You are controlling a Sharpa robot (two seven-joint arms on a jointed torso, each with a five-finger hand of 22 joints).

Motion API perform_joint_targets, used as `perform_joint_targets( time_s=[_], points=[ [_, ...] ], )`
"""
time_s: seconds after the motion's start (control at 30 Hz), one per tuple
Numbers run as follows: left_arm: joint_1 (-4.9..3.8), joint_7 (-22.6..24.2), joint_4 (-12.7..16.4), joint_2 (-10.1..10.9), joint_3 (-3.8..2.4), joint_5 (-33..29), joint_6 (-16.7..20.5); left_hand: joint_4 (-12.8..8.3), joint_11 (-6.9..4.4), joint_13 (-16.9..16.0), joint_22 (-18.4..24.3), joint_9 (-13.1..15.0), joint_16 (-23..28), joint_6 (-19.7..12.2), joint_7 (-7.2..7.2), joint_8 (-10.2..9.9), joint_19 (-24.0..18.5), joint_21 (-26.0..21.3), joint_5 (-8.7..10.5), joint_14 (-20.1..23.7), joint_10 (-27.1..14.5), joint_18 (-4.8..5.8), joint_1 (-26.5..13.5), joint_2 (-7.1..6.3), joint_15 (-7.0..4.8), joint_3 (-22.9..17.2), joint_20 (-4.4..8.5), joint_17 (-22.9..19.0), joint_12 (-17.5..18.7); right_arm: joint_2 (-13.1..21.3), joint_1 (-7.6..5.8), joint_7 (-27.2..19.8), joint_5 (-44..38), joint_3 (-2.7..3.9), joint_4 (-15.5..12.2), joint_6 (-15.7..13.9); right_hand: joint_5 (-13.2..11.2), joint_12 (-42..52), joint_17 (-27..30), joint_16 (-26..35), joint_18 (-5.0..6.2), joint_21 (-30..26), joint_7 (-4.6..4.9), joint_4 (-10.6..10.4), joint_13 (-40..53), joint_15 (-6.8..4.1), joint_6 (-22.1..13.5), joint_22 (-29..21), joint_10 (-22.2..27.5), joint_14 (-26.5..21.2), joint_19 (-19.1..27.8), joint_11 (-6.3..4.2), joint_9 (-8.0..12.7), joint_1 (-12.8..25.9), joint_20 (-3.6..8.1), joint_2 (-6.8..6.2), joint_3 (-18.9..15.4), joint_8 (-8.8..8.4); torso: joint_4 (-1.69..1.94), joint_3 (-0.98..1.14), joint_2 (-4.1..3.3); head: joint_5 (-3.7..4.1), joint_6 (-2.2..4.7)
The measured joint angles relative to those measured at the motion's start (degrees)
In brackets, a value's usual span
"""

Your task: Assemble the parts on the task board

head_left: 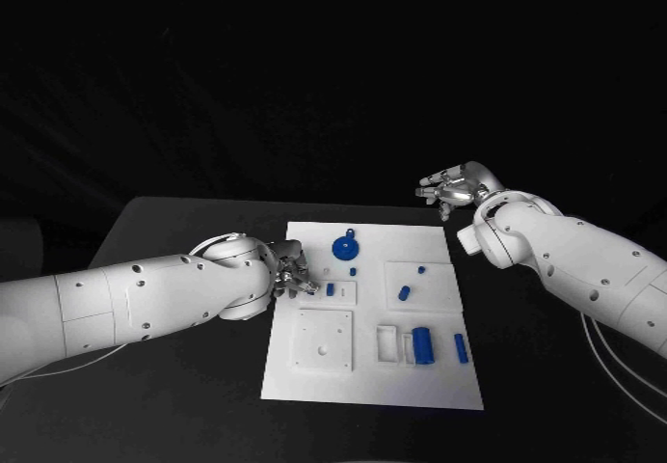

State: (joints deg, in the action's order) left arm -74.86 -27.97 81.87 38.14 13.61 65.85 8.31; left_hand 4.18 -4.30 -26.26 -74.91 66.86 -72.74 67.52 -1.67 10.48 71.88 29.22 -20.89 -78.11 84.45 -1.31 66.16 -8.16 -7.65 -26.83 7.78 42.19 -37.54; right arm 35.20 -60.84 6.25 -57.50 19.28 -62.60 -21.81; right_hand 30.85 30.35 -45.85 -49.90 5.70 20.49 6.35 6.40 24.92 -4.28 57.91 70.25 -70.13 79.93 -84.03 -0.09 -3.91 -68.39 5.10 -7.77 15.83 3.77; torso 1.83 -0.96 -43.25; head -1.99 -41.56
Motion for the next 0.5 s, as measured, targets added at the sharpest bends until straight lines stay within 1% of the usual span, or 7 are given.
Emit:
perform_joint_targets(
  time_s=[0.13,0.23,0.43,0.5],
  points=[
    [0.01,-0.04,-0.01,-0.02,0.00,0.00,0.00,0.09,0.00,0.28,0.00,0.15,0.00,0.00,0.00,0.01,0.21,-0.03,0.44,-0.01,0.00,0.00,-0.50,-0.59,0.00,-0.36,0.21,-0.03,-0.27,0.01,0.00,0.00,0.00,0.00,-0.02,0.00,0.00,0.00,0.00,0.00,0.00,0.00,0.00,0.00,0.00,0.00,0.01,0.00,0.00,0.00,0.00,0.00,0.00,0.00,0.00,0.00,0.00,0.00,0.01,0.00,0.00,0.00,0.03],
    [0.01,-0.08,-0.02,-0.03,0.00,0.00,0.00,0.89,0.00,0.32,0.00,0.23,0.00,0.00,0.00,0.12,0.21,-0.22,0.46,-0.02,0.00,0.00,-0.58,-1.07,0.00,0.11,0.21,-0.03,-0.27,0.02,0.00,0.00,0.00,0.00,-0.02,0.00,0.00,0.00,0.00,0.00,0.00,0.00,-0.01,0.00,0.00,0.00,0.01,0.00,0.00,0.00,0.00,0.00,0.00,0.00,0.00,0.00,0.00,0.00,0.01,-0.01,-0.01,0.00,0.03],
    [0.01,-0.16,-0.04,-0.05,0.00,0.00,0.00,1.26,0.00,0.39,0.00,0.17,0.00,0.01,0.01,-0.11,0.21,-0.22,0.75,-0.03,0.00,0.00,-0.57,-1.21,-0.01,0.16,0.21,-0.03,-0.27,0.04,0.00,0.00,0.00,0.00,-0.04,-0.01,0.23,0.00,0.00,0.00,0.00,0.00,0.11,0.00,0.00,0.00,-0.11,-0.10,0.00,0.00,0.00,0.00,0.00,0.00,0.00,0.00,0.00,0.00,0.01,-0.02,-0.01,0.00,0.03],
    [0.01,-0.18,-0.07,-0.06,0.00,0.00,-0.01,1.92,0.00,0.50,0.01,0.17,0.00,0.07,0.07,-0.11,0.21,-0.45,0.75,-0.04,0.00,0.00,-0.23,-1.54,-0.02,0.34,0.21,-0.03,-0.27,0.05,0.00,0.00,0.00,0.00,-0.04,-0.01,0.23,0.00,0.00,0.00,0.00,0.00,0.13,0.00,0.00,0.00,-0.13,-0.10,0.00,0.00,0.00,0.00,0.00,0.00,0.00,0.00,0.00,0.00,0.01,-0.02,-0.01,0.00,-0.01]
  ],
)
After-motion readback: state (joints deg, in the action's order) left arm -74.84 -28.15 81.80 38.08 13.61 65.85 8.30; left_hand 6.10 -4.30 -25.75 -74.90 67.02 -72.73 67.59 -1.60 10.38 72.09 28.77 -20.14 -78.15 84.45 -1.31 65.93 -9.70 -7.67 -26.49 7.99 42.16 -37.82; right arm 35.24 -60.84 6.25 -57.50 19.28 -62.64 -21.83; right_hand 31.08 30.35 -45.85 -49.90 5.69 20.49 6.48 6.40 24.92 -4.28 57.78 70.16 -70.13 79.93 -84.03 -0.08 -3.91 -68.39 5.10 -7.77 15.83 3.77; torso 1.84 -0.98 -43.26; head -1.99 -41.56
